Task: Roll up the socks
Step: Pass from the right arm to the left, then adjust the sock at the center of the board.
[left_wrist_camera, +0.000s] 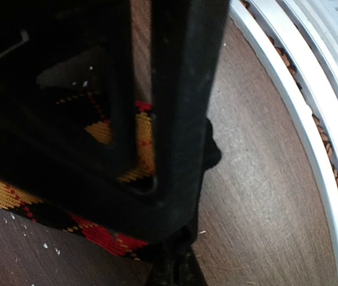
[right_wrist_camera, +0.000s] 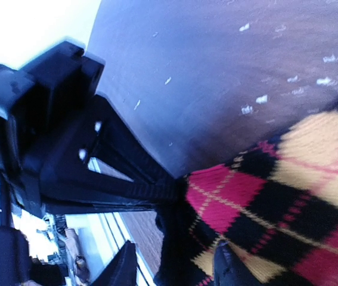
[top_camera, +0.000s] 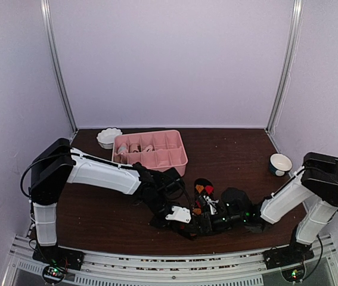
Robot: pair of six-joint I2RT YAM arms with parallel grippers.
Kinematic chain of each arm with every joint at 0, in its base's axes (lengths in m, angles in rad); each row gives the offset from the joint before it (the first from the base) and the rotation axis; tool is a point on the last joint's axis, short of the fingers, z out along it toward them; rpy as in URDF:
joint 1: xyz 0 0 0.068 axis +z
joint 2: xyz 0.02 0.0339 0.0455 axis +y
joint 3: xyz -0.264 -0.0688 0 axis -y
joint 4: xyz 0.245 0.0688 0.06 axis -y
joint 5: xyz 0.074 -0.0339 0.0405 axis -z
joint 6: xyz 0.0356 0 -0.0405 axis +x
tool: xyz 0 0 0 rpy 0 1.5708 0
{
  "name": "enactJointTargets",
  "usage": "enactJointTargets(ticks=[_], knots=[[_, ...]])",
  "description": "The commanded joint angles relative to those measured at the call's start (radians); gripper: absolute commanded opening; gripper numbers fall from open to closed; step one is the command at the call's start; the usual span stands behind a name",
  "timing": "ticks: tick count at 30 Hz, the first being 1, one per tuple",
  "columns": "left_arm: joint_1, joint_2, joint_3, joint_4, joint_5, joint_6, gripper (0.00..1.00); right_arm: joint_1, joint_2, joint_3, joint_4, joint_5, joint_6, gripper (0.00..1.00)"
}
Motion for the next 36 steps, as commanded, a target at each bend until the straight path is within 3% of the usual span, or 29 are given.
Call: enactJointTargets(ticks=[1, 5, 9, 18, 26, 36], knots=[[0.005, -0.010, 0.008, -0.036, -0.052, -0.018, 0.00, -0.057, -0.140, -0.009, -0.224, -0.003, -0.110, 0.49], [0.019, -0.057, -0.024, -0.061, -0.061, -0.026, 0.00, -0.156, -0.307, 0.012, -0.504, 0.039, -0.231, 0.47], [0.025, -0.090, -0.051, -0.081, -0.066, -0.039, 0.00, -0.257, -0.382, 0.115, -0.728, 0.128, -0.340, 0.29], [0.030, -0.118, -0.083, -0.121, -0.070, -0.058, 0.00, -0.282, -0.084, 0.411, -0.918, 0.191, -0.431, 0.00], [0.051, -0.146, -0.104, -0.159, -0.048, -0.045, 0.00, -0.276, 0.045, 0.439, -0.967, 0.307, -0.444, 0.00], [0.051, -0.143, -0.071, -0.214, 0.016, -0.051, 0.00, -0.245, 0.201, 0.675, -1.063, 0.322, -0.478, 0.00]])
